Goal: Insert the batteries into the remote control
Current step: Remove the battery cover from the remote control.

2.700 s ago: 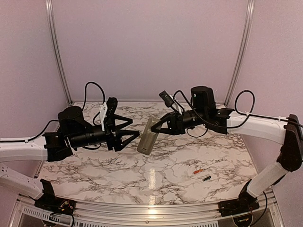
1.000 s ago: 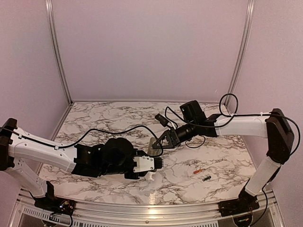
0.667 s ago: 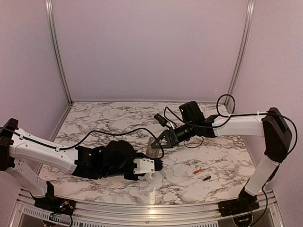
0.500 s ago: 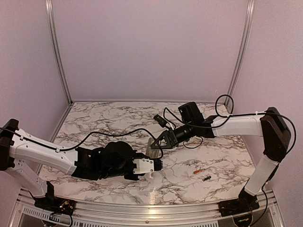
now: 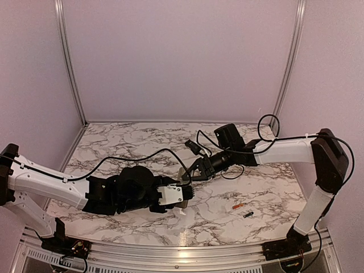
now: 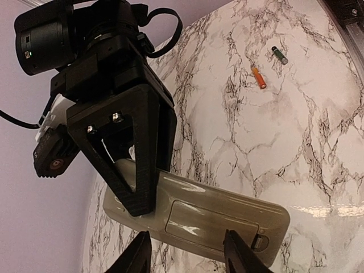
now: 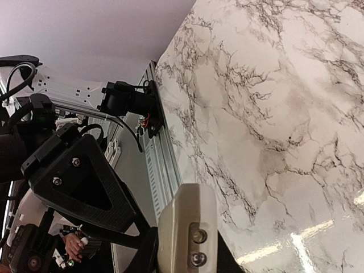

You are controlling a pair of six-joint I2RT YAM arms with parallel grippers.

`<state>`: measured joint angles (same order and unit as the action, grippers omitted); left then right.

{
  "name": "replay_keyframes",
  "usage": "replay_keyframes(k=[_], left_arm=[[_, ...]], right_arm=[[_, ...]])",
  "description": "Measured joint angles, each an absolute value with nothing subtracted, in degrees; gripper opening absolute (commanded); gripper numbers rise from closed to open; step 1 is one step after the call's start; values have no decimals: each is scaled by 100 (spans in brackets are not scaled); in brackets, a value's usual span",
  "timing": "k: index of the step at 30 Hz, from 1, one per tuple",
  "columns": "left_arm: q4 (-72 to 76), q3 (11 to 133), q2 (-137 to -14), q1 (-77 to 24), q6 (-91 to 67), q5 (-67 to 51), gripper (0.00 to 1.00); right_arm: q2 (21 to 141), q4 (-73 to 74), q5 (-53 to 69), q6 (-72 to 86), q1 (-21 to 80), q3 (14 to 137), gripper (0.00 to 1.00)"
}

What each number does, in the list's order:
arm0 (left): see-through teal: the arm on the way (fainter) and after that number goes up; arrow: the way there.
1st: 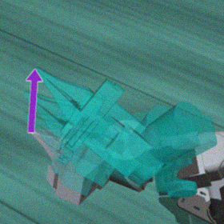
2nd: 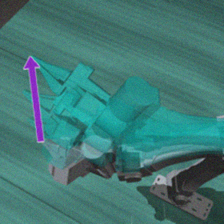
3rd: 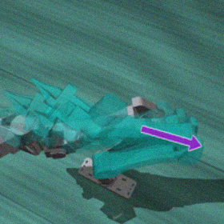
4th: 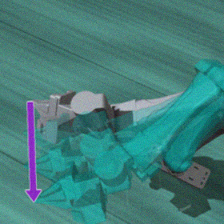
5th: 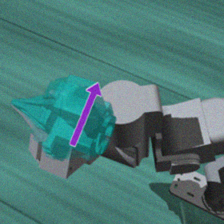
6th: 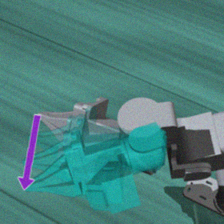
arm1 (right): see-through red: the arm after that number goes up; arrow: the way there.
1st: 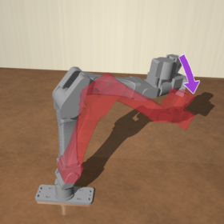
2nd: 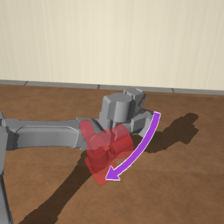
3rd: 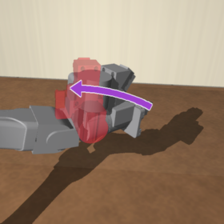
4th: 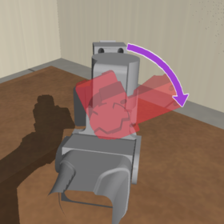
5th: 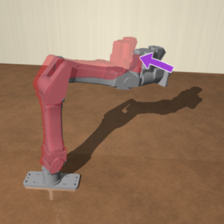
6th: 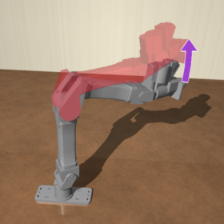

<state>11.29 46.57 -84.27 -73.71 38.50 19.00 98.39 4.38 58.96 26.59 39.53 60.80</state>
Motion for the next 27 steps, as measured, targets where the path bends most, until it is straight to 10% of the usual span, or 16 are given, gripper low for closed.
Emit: replay_keyframes(k=[27], left_arm=[[598, 4781, -8571, -7373, 4062, 1356, 51]], right_arm=[[9856, 515, 6093, 2635, 4003, 6080, 0]])
